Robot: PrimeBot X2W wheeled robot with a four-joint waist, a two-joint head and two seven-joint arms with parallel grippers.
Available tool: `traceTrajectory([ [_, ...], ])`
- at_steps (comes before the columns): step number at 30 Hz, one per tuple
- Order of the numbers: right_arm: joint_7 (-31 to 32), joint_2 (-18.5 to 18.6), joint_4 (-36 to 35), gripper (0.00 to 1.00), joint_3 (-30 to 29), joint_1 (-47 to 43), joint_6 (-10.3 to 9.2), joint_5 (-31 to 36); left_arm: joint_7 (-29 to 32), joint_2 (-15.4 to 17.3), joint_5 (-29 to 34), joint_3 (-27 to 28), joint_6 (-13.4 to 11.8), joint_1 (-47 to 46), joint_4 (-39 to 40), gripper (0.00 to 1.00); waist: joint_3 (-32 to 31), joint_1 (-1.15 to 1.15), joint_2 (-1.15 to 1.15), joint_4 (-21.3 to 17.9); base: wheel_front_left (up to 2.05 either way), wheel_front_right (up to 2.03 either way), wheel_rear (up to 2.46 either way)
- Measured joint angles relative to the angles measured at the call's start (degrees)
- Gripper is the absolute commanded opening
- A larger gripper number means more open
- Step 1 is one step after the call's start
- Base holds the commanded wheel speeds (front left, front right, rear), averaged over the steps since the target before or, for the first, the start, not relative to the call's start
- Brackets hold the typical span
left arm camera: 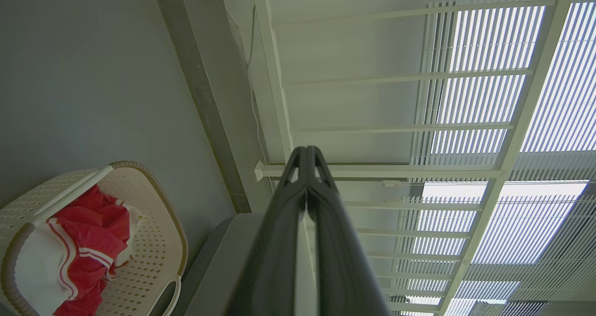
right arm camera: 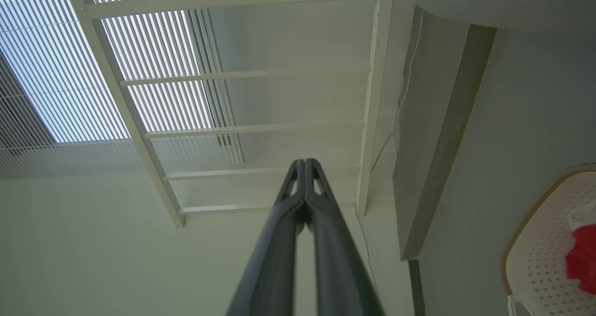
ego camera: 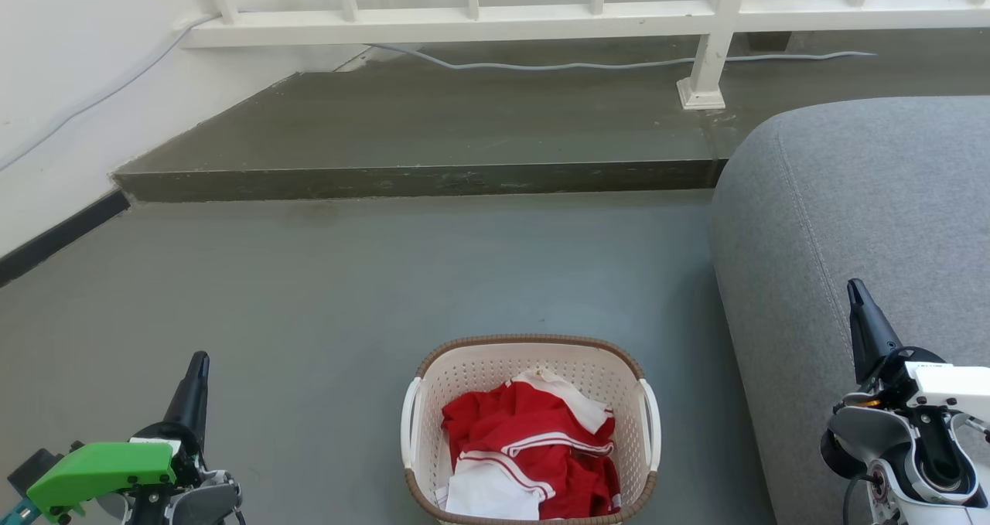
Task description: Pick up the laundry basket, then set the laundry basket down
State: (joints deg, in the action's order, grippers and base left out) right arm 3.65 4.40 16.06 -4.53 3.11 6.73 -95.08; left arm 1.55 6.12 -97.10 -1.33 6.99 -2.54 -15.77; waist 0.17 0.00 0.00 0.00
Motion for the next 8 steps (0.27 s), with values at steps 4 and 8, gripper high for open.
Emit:
traceTrajectory([
  [4,0.0,-0.01,0.0,0.0,-0.02,0.0,0.0,0.0,0.0,-0.01,0.0,0.05,0.0,0.0,0.01,0.0,0.0,0.0,0.0,0.0,0.0,0.0,0.0],
  [8,0.0,-0.03,-0.01,0.0,-0.04,0.0,0.0,0.02,0.0,-0.02,0.0,0.09,0.0,0.0,0.03,0.0,0.0,0.0,0.0,0.0,0.0,0.0,0.0],
])
